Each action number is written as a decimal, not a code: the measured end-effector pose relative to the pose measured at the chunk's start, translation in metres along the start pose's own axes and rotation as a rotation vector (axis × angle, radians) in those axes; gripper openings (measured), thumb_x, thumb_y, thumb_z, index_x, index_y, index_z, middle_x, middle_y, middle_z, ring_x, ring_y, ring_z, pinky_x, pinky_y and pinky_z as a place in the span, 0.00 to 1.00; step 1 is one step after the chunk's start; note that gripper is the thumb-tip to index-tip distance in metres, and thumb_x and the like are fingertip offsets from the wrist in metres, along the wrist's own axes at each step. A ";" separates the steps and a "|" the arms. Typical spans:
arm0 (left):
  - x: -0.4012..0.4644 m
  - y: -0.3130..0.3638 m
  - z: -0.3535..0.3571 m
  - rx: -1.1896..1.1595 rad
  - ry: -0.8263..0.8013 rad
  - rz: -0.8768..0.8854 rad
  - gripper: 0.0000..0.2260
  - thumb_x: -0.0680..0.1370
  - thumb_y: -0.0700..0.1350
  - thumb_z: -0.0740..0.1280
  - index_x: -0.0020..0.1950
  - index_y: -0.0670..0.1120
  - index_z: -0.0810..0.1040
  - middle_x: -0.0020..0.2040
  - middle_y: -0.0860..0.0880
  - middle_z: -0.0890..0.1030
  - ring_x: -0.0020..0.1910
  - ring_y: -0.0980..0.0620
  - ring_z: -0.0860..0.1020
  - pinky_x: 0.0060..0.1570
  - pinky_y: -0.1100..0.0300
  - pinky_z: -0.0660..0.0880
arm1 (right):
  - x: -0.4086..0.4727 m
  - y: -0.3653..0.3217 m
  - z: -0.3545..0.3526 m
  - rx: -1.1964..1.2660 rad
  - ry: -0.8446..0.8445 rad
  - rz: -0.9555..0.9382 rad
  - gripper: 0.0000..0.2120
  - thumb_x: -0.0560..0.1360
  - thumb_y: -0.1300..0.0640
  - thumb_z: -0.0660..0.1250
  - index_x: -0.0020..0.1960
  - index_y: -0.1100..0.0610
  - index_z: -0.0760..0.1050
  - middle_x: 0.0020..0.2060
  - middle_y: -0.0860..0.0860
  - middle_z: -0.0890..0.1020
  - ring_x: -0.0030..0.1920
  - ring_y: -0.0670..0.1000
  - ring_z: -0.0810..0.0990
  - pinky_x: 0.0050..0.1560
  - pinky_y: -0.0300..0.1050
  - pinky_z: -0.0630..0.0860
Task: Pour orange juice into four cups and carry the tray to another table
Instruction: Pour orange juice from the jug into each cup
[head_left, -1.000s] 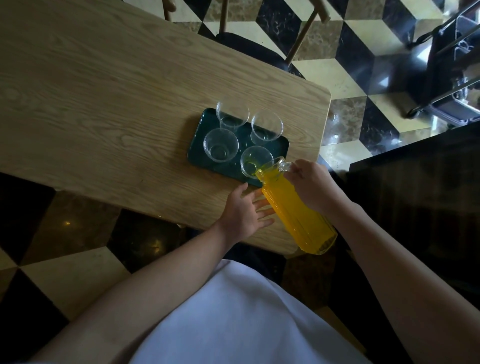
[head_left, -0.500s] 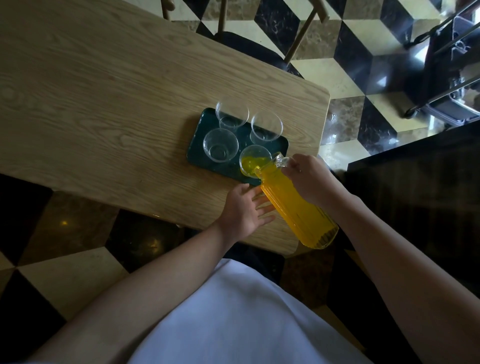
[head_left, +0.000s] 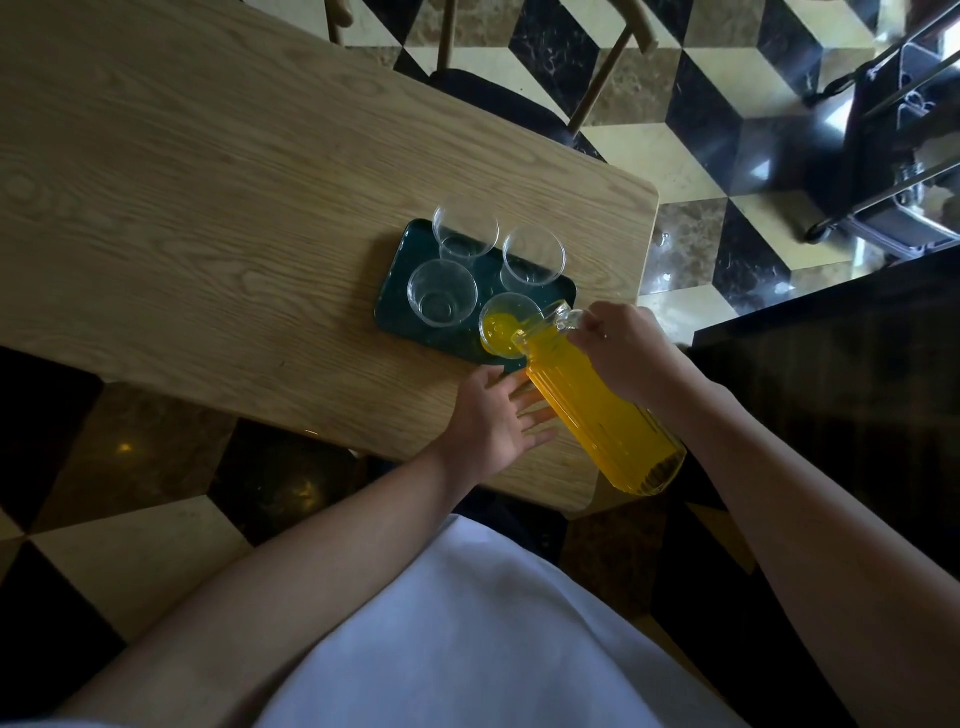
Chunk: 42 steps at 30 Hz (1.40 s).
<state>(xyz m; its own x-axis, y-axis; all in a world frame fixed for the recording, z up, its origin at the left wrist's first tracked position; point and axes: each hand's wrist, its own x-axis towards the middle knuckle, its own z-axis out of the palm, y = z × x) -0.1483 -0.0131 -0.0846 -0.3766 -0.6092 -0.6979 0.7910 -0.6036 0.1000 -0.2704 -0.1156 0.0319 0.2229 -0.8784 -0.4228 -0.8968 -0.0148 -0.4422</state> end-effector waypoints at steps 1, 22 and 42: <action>0.000 0.000 0.001 -0.002 -0.001 -0.001 0.24 0.79 0.56 0.54 0.70 0.46 0.73 0.65 0.38 0.79 0.66 0.36 0.74 0.70 0.35 0.63 | 0.000 -0.001 -0.001 -0.003 0.001 -0.001 0.11 0.78 0.53 0.67 0.40 0.58 0.74 0.33 0.53 0.76 0.29 0.52 0.71 0.29 0.40 0.67; -0.016 0.006 0.019 0.020 -0.085 0.030 0.25 0.79 0.55 0.54 0.72 0.45 0.73 0.66 0.38 0.78 0.66 0.36 0.75 0.70 0.36 0.64 | -0.014 -0.028 -0.034 -0.080 -0.037 -0.025 0.13 0.79 0.53 0.66 0.44 0.63 0.75 0.37 0.59 0.79 0.34 0.57 0.75 0.33 0.47 0.72; -0.034 0.008 0.036 -0.005 -0.143 0.071 0.25 0.79 0.53 0.54 0.72 0.45 0.72 0.67 0.38 0.78 0.68 0.37 0.74 0.72 0.37 0.62 | -0.028 -0.055 -0.060 -0.157 -0.048 -0.048 0.11 0.79 0.55 0.66 0.45 0.64 0.76 0.43 0.63 0.80 0.44 0.65 0.81 0.44 0.57 0.78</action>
<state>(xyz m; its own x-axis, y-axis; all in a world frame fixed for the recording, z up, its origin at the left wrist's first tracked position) -0.1465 -0.0161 -0.0345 -0.3843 -0.7176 -0.5809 0.8204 -0.5540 0.1416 -0.2499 -0.1193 0.1158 0.2812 -0.8513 -0.4429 -0.9327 -0.1338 -0.3350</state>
